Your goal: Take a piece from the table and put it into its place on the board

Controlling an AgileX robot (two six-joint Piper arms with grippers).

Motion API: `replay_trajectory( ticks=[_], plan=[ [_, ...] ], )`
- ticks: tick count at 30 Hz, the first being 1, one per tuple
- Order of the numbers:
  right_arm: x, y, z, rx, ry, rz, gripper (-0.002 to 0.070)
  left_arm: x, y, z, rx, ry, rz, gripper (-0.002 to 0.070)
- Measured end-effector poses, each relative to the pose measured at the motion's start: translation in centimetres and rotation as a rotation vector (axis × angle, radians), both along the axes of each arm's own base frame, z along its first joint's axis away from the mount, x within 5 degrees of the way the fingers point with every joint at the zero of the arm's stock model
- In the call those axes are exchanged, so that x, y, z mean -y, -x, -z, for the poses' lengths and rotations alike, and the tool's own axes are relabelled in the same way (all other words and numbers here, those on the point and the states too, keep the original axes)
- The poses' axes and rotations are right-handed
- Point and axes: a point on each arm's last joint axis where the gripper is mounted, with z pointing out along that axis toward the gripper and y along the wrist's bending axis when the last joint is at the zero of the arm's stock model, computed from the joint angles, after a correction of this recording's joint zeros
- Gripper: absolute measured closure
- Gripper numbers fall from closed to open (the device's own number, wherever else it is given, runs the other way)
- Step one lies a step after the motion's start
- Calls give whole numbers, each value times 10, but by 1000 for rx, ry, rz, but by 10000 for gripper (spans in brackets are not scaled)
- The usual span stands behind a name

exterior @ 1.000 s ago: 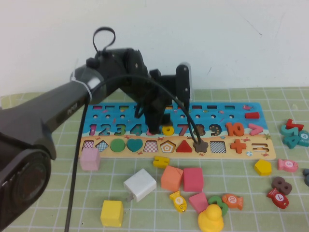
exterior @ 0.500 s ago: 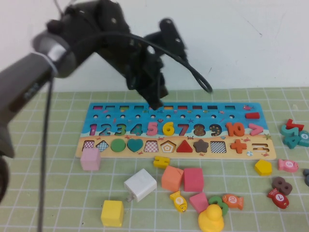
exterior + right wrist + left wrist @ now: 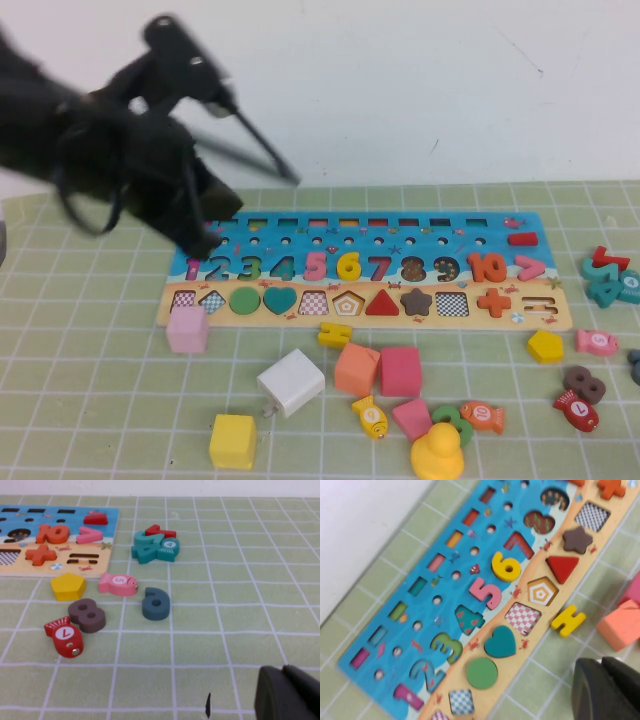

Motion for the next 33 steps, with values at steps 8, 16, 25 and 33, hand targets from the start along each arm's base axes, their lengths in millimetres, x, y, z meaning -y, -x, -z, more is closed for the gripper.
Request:
replay_trajectory(
  ticks=[8,16,25,33],
  plan=[
    [0,0,0,0,0,0,678,-29,95,-8,128,119,-152,676],
    [0,0,0,0,0,0,678,-51,173,4,203,249,-253,676],
    [0,0,0,0,0,0,678,-60,222,30,117,299,-260,676],
    [0,0,0,0,0,0,678,-58,244,45,-123,227,-191,676]
  ],
)
